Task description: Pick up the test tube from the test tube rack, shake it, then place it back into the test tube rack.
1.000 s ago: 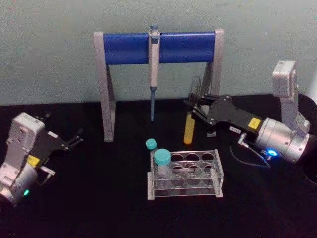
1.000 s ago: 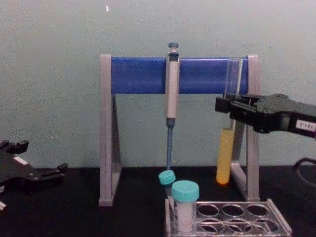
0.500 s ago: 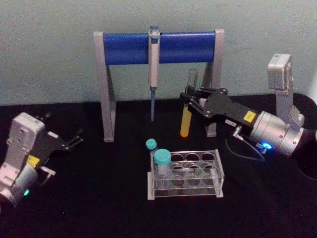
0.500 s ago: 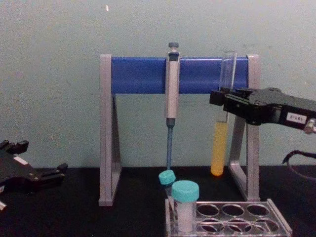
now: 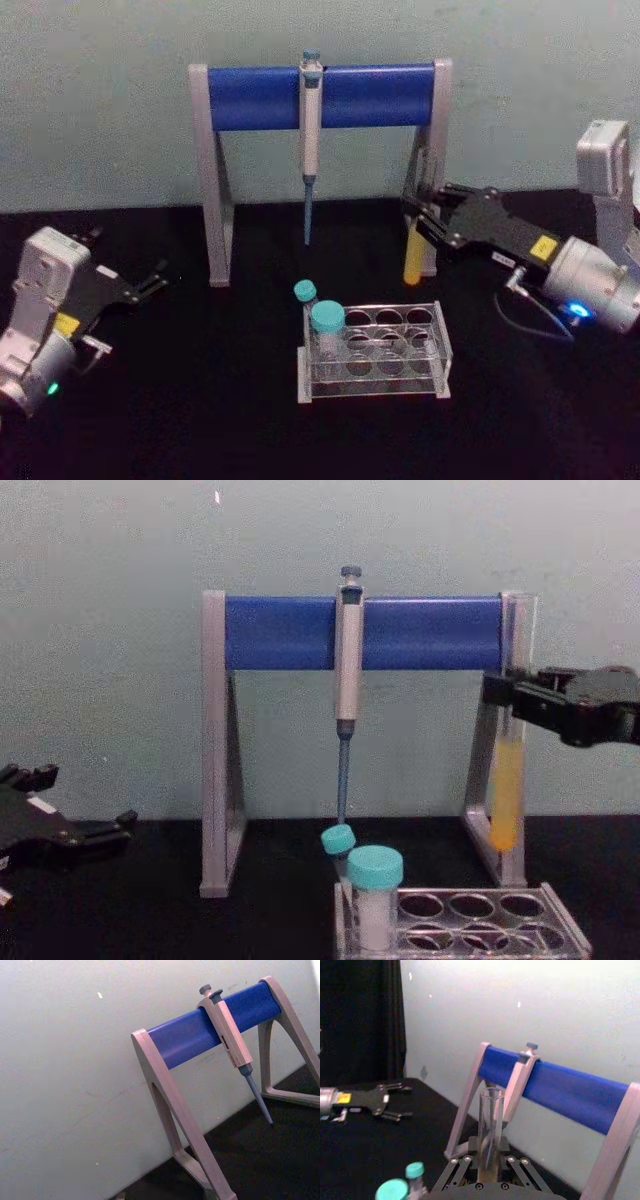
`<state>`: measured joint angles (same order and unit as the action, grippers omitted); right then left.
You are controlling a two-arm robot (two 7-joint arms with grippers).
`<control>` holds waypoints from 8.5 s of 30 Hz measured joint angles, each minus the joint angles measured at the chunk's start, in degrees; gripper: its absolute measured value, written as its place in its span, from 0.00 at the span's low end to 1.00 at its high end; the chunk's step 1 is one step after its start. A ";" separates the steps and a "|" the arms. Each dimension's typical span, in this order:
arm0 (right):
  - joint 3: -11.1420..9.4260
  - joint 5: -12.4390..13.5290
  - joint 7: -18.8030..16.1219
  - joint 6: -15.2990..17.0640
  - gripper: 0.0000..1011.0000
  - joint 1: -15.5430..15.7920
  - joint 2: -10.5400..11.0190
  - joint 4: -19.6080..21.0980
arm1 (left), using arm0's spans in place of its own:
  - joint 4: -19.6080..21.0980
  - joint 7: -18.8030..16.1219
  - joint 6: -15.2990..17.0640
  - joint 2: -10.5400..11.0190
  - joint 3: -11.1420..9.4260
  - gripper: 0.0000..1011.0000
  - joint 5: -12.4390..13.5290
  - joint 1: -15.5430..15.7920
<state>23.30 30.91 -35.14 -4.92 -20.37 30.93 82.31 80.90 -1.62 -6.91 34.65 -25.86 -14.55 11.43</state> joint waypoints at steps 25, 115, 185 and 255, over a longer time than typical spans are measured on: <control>4.19 1.71 -3.57 -0.83 0.23 -5.51 -4.53 -5.98 | 0.00 0.00 0.00 0.00 0.00 1.00 0.00 0.00; 2.32 0.75 -1.34 1.23 0.23 -4.50 -3.82 -4.86 | 0.00 0.00 0.00 0.00 0.00 1.00 0.00 0.00; 2.64 0.91 -1.25 1.12 0.23 -4.77 -4.57 -5.91 | 0.00 0.00 0.00 0.00 0.00 1.00 0.00 0.00; 2.08 1.98 -1.51 2.01 0.23 -0.13 -1.50 1.15 | 0.00 0.00 0.00 0.00 0.00 1.00 0.00 0.00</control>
<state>25.37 32.89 -36.65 -2.91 -20.50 29.43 83.46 80.90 -1.62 -6.91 34.64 -25.86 -14.55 11.43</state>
